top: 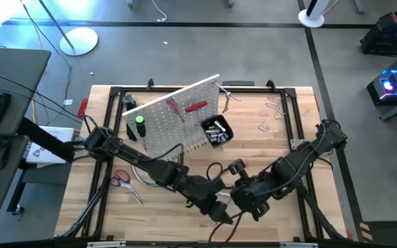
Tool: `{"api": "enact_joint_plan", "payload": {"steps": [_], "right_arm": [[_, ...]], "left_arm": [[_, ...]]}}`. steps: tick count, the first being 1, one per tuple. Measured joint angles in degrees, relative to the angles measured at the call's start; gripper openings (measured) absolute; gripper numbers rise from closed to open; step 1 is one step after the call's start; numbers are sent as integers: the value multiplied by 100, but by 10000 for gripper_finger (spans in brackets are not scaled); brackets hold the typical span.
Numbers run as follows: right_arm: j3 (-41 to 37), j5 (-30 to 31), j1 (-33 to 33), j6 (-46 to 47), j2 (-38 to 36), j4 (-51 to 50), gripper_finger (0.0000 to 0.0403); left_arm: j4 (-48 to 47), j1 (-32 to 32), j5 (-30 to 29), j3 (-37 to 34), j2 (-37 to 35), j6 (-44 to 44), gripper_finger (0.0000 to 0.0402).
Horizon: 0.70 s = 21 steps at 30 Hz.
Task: Hang tools onto peg board
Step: Hang the wrench on the peg board
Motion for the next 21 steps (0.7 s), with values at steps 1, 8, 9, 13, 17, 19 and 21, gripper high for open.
{"api": "enact_joint_plan", "payload": {"steps": [1, 8, 9, 13, 17, 19, 21], "right_arm": [[1, 2, -3, 7, 0, -13, 0], [0, 5, -5, -1, 0, 39, 0], [1, 7, -5, -1, 0, 44, 0], [-1, 4, -2, -3, -2, 52, 0], [1, 0, 53, 10, -2, 101, 0], [19, 1, 78, -4, -2, 161, 0], [48, 3, 81, -37, -2, 229, 0]], "left_arm": [[70, 0, 31, 0, -3, 14, 237], [378, 76, -53, 0, -305, 436, 229], [348, 91, -61, 0, -353, 492, 228], [-231, 154, -171, 0, -583, 725, 227], [-1374, 181, -598, 0, -799, 901, 227], [-1584, 181, -678, 0, -796, 901, 226], [-1531, 182, -572, 0, -722, 831, 226]]}}
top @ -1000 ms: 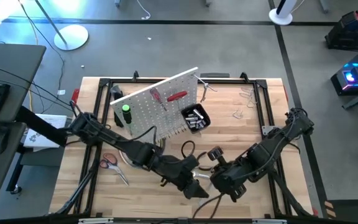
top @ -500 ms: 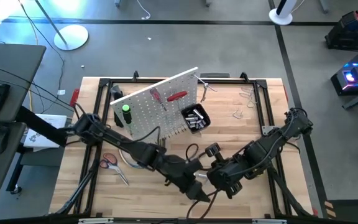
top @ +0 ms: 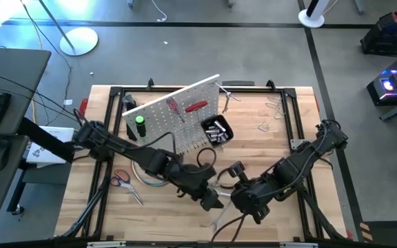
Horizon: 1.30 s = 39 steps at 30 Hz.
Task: Hang tools onto peg board
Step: Hang the wrench on the peg board
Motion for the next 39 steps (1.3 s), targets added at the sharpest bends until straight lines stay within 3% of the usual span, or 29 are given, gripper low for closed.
{"api": "enact_joint_plan", "payload": {"steps": [16, 20, 28, 34, 39], "right_arm": [[5, 46, -209, -206, -4, 221, 0], [5, -10, -184, -212, -4, 45, 0], [5, -51, -186, -158, -9, -6, 0], [7, -213, -162, 74, -33, 64, 11], [7, -284, -156, 591, -79, -86, 79]], "left_arm": [[686, 10, 764, 0, 445, -237, 221], [687, 65, 784, 0, 422, -133, 182], [499, 74, 857, -3, 422, 70, 17], [425, 54, 924, -9, 424, 153, 6], [374, 52, 933, -9, 422, 323, 4]]}}
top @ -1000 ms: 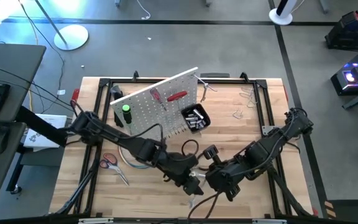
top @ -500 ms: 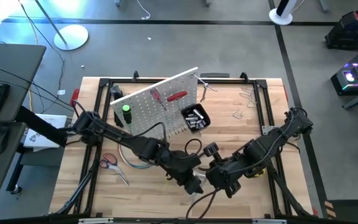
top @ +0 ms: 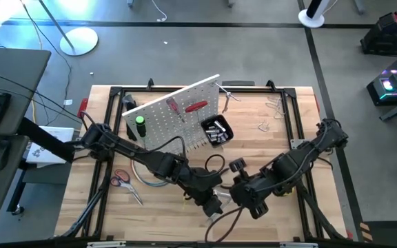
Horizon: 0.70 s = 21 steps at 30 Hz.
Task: Hang tools onto peg board
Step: Hang the wrench on the peg board
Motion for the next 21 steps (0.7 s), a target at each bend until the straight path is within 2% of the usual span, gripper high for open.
{"api": "enact_joint_plan", "payload": {"steps": [5, 9, 12, 15, 18, 21], "right_arm": [[0, 548, 22, 315, -128, -14, 164], [0, 1028, 20, 254, -243, -105, 209], [-2, 1353, -23, 541, -468, -425, 220], [7, 1433, -65, 960, -731, -438, 222], [2, 1286, -84, 1350, -951, -323, 222], [-1, 1183, -38, 2242, -1278, -456, 222]], "left_arm": [[15, -6, -80, 7, -7, 160, 2], [-32, 0, -127, 9, -9, 210, 1], [-504, -26, 74, 9, -81, 409, 1], [-1085, -58, -2, 9, -225, 529, 1], [-1235, 3, -342, 9, -410, 649, 1], [-1257, 27, -863, 9, -622, 790, 1]]}}
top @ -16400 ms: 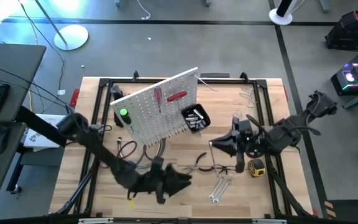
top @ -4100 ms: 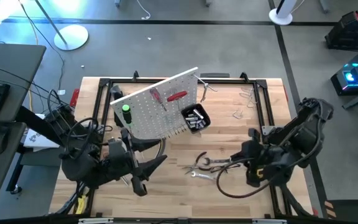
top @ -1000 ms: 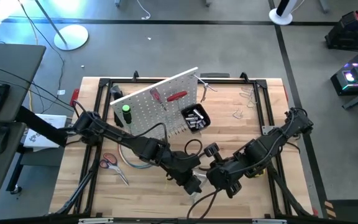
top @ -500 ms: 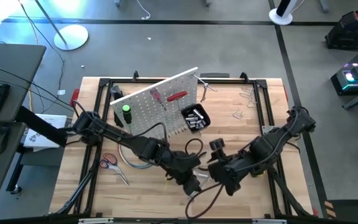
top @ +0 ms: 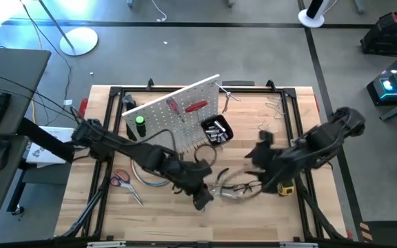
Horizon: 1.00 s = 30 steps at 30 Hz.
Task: Hang tools onto peg board
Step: Hang the wrench on the peg board
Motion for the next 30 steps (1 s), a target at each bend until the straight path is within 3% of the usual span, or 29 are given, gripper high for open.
{"api": "enact_joint_plan", "payload": {"steps": [3, 6, 9, 11, 14, 18, 23, 30], "right_arm": [[-107, 491, 354, 801, -337, -4, 223], [-403, 1559, 931, 1431, -659, 267, 222], [-941, 2685, 1287, 1935, -964, 994, 222], [-1387, 3178, 1385, 1946, -1083, 1838, 222], [-2010, 3185, 1293, 1186, -1183, 3464, 222], [-2303, 3034, 1071, 122, -1273, 5076, 222], [-2040, 3117, 973, -480, -1348, 5323, 222], [-1645, 3321, 978, -646, -1378, 5167, 222]], "left_arm": [[43, -74, -1094, -2, -368, 302, 1], [342, -239, -2609, 2, -734, 855, 0], [1141, -339, -3870, 2, -847, 1628, 0], [2084, -310, -4257, 2, -796, 2271, 0], [3533, -134, -4267, 5, -578, 3083, 0], [4242, 61, -4166, 0, -218, 3329, 0], [4270, 277, -4137, -2, 14, 2978, 0], [4031, 760, -3989, -2, 231, 2575, 0]]}}
